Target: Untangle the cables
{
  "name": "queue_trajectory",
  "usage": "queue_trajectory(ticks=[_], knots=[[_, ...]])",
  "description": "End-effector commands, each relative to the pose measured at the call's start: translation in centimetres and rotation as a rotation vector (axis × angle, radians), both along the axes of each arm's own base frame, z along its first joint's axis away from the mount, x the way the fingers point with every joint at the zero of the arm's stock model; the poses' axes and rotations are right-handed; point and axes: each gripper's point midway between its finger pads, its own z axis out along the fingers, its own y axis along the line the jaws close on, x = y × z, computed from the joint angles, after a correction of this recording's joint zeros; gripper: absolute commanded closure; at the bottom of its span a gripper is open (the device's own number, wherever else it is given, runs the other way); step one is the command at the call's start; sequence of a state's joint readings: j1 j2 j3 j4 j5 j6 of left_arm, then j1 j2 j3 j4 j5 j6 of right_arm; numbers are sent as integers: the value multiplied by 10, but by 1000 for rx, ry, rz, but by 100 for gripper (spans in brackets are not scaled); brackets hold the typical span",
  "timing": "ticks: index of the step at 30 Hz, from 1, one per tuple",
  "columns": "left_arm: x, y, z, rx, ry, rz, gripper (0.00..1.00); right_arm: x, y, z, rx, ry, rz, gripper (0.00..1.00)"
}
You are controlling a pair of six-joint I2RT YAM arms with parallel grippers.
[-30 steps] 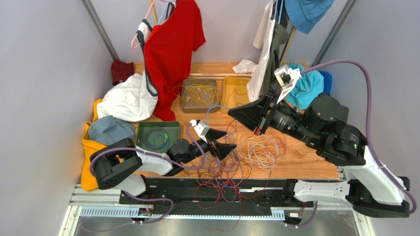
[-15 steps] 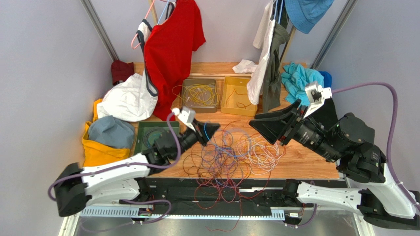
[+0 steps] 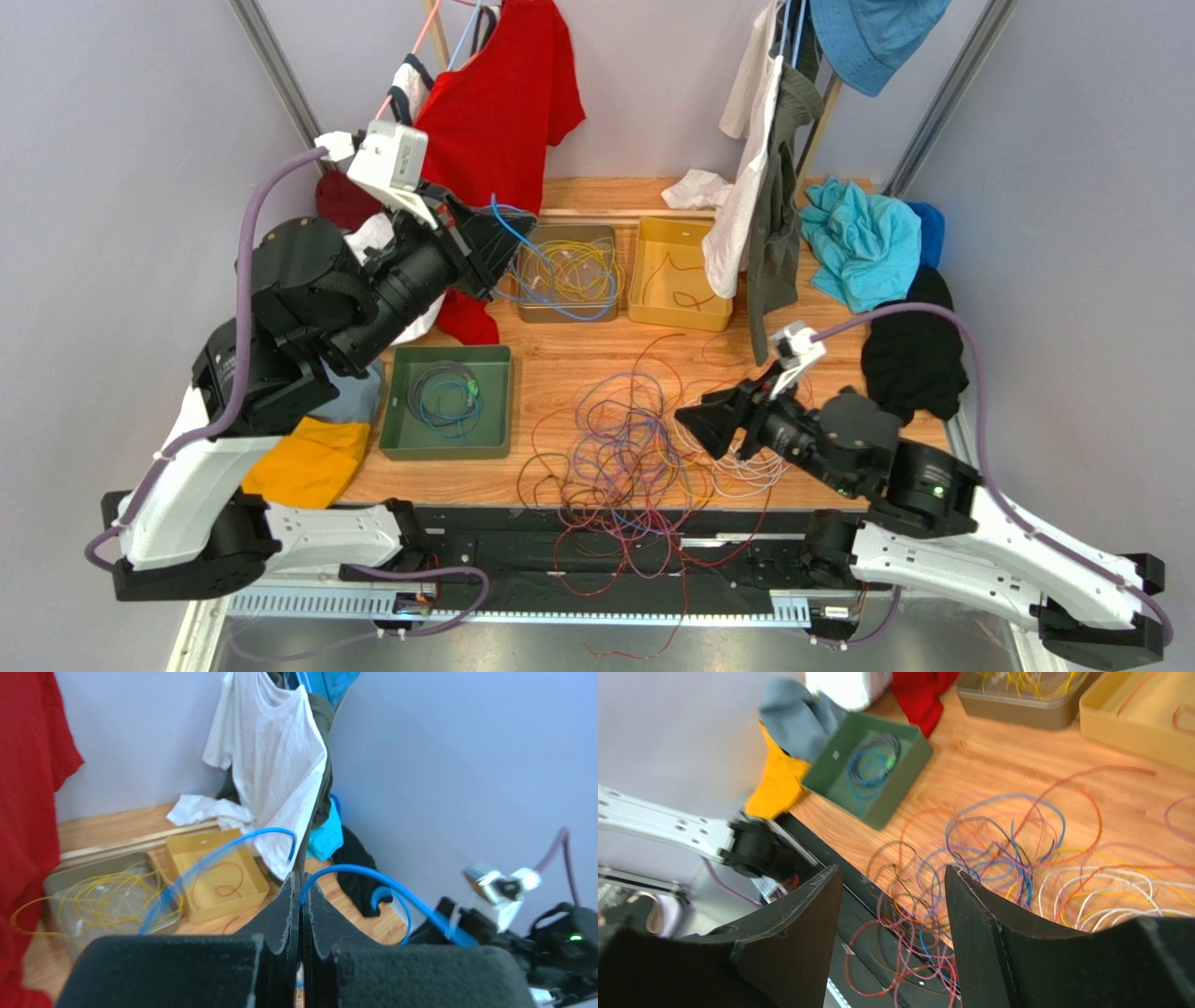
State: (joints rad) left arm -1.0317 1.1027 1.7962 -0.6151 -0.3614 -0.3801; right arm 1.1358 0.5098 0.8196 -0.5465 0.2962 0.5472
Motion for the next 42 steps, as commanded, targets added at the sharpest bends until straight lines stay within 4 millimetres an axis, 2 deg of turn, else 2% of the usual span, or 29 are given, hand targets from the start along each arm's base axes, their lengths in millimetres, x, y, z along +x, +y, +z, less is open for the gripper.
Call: queue_trajectory(ticks=[1,2,3,6,8,9,10,11,12,13,14,16,17,19,20,22,25,32,42], knots=[[9,6,-27,213,75,49,100,2,27,-8,54,20,39,41],[13,4,-39,273,109,68,100,2,31,-18,36,44,42,42],[17,12,-33,269,109,114,100,1,33,-22,28,61,45,43],[28,16,-66,372,173,184,100,0,32,-34,21,87,39,44],[34,23,-86,389,234,226,100,-2,28,-33,32,85,40,44],[36,22,-109,421,281,221,100,-2,25,-33,34,83,34,44],[39,36,-117,409,311,254,100,-3,22,-35,25,87,32,45],[42,39,-144,429,370,270,100,-4,17,-33,30,83,26,45],[42,41,-157,426,406,262,100,-5,14,-33,33,85,21,45],[43,58,-163,394,428,301,100,-6,10,-35,25,91,17,45],[45,63,-193,415,484,321,100,-7,7,-33,39,86,14,45],[45,91,-210,376,514,418,100,-8,3,-37,47,92,8,45],[44,101,-238,401,555,455,100,-9,0,-36,62,89,5,45],[41,125,-249,351,576,525,100,-10,-2,-37,78,94,3,45],[39,133,-265,361,603,549,100,-10,-3,-41,76,95,0,45],[37,150,-268,323,608,590,100,-10,-2,-43,76,96,3,45],[36,161,-281,326,634,628,100,-10,1,-46,74,99,7,45],[38,169,-328,369,736,660,100,-12,8,-56,72,121,27,46],[38,189,-370,359,825,740,100,-13,1,-64,67,133,7,46]])
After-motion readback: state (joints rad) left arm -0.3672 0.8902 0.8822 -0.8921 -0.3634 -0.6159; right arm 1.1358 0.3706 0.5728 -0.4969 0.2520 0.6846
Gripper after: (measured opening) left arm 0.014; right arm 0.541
